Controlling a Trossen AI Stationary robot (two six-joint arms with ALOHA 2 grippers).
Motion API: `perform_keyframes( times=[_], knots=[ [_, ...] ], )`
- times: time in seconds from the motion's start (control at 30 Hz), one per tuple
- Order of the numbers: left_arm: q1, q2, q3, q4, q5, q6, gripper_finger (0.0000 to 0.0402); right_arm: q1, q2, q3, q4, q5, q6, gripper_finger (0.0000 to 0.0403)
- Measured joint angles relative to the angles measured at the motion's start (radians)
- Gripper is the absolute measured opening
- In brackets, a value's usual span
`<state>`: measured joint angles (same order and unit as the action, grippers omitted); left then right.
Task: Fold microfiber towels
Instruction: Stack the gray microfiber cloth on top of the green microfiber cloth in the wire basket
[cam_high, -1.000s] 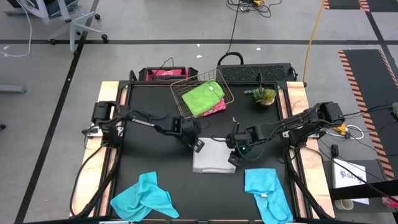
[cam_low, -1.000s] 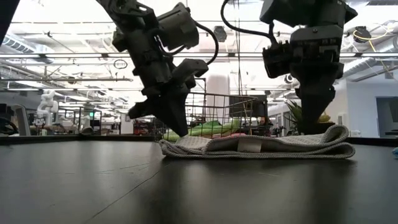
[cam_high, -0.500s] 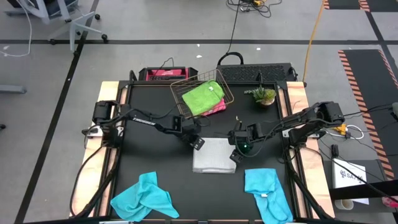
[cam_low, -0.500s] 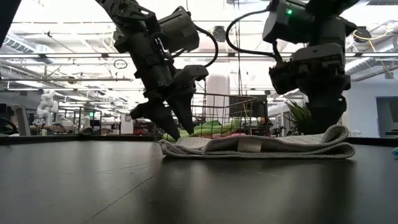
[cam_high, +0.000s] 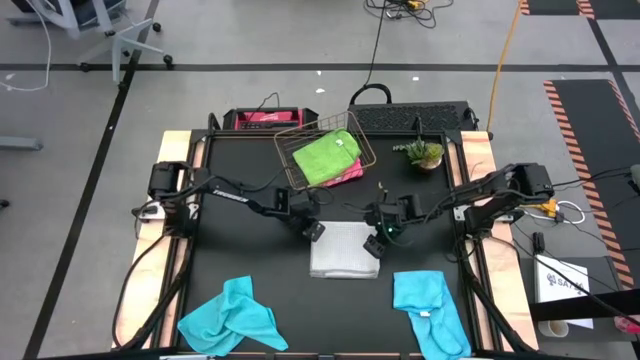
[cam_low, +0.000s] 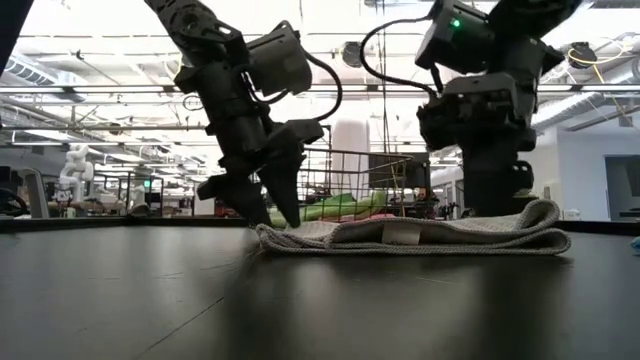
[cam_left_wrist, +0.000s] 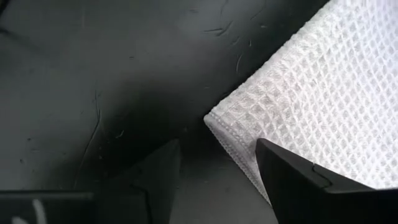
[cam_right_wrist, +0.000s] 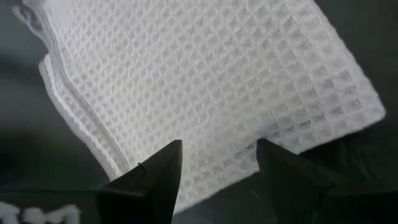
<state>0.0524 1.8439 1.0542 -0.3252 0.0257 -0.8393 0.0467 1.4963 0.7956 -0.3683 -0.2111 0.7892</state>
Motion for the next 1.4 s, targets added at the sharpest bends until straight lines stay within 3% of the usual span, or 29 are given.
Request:
perform_keyframes(
  times=[0.2, 0.6, 0.97, 1.13, 1.4],
  knots=[
    [0.002, 0.002, -0.005, 0.066, -0.001, -0.005, 0.0216, 0.0, -0.005, -0.09, 0.076, -0.022, 0.084, 0.0201],
    [0.004, 0.003, -0.004, 0.121, -0.001, 0.005, 0.0216, -0.002, -0.001, -0.135, 0.24, -0.031, 0.123, 0.0201],
    [0.004, 0.003, -0.004, 0.118, -0.001, 0.016, 0.0216, -0.046, -0.087, -0.137, 0.176, -0.212, 0.221, 0.0201],
    [0.004, 0.003, -0.004, 0.118, -0.001, 0.016, 0.0216, -0.042, -0.158, -0.137, 0.057, -0.207, 0.262, 0.0201],
    [0.004, 0.003, -0.004, 0.118, 0.0, 0.017, 0.0216, -0.006, -0.145, -0.136, 0.027, -0.043, 0.266, 0.0201]
  ],
)
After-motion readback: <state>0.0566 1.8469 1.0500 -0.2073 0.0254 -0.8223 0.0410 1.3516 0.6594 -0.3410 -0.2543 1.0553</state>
